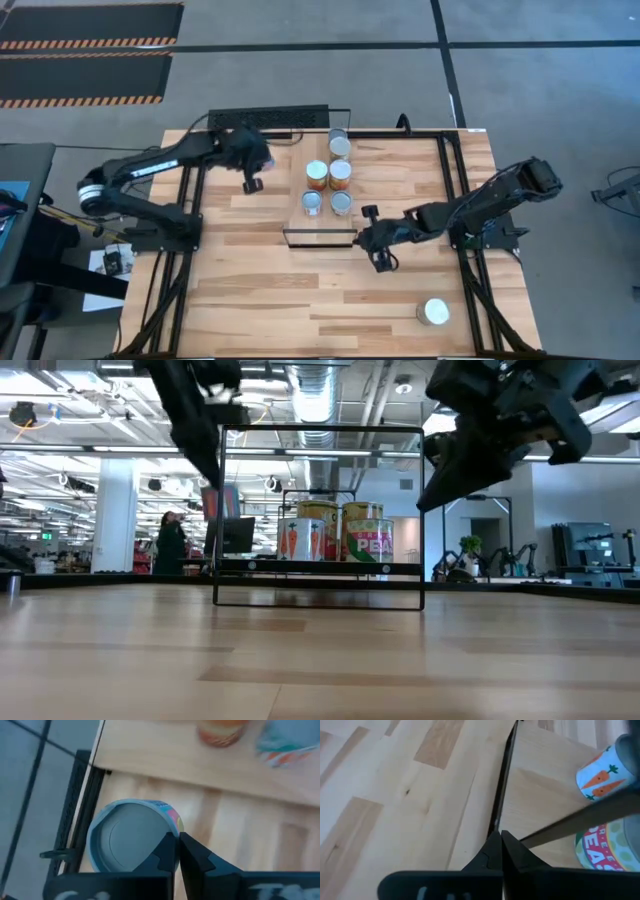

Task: Pick and place cans onto a shelf
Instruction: Put the small blue can on the shelf aligned with the small dark green can

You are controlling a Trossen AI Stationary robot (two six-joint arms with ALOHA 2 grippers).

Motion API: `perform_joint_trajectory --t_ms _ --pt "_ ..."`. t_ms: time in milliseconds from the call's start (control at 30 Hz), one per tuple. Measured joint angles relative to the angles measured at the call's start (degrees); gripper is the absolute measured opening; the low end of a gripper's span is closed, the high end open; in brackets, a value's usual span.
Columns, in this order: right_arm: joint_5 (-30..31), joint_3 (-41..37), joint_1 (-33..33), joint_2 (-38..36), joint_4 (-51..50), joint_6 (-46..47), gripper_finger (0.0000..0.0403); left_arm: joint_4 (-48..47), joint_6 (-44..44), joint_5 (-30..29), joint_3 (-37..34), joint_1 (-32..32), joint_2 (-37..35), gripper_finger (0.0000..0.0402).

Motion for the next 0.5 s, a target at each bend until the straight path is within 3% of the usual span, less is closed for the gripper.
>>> perform_joint_trajectory --t_ms 233,500 --pt "-6.2 0.0 -4.0 -1.6 1.0 -1.6 0.0003 8.3 6.1 4.3 -3.7 7.6 8.5 0.0" --pt "-5.8 0.0 1.5 -9.4 -2.5 1.0 0.0003 12.8 7.4 5.4 -3.7 9.4 16.8 0.0"
